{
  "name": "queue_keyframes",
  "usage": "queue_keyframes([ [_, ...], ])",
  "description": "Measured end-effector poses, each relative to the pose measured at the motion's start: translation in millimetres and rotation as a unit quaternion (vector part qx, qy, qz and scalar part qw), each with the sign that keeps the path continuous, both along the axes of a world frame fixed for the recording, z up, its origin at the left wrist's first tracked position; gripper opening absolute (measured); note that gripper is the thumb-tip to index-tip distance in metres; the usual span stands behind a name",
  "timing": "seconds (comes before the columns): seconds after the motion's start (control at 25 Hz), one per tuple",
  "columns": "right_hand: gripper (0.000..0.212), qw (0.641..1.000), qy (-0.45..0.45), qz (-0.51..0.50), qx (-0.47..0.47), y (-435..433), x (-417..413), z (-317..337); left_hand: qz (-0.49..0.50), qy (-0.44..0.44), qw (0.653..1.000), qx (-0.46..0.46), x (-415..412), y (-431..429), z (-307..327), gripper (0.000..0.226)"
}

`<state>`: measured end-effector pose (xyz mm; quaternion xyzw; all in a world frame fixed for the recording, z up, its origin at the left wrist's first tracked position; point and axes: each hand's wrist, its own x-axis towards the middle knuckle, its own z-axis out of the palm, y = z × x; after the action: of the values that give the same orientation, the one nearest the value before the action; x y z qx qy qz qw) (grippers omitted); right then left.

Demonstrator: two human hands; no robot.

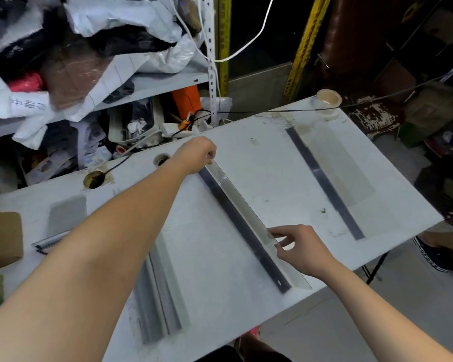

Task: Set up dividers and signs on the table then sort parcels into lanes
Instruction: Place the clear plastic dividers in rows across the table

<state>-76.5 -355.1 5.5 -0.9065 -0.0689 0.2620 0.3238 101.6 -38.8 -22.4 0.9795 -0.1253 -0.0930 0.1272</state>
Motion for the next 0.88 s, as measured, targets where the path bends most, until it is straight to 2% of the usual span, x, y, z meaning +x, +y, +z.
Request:
queue_keyframes([
  [0.2, 0.057, 1.000, -0.015, -0.024, 0.007, -34, 25, -1, -0.021, 0.012, 1.000, 0.001, 43, -42, 4, 0.018],
  [0.32, 0.045, 0.999, -0.008, -0.044, 0.013, -50, 32, -3, -0.040, 0.011, 0.999, 0.008, 62, -65, 3, 0.015],
  [0.56, 0.041, 0.997, -0.014, -0.071, 0.021, -72, 33, -6, -0.087, 0.007, 0.996, 0.013, 86, -97, 4, 0.005],
  [0.88, 0.039, 0.995, -0.013, -0.093, 0.026, -81, 27, -19, -0.091, 0.015, 0.996, 0.000, 95, -115, 2, 0.017],
])
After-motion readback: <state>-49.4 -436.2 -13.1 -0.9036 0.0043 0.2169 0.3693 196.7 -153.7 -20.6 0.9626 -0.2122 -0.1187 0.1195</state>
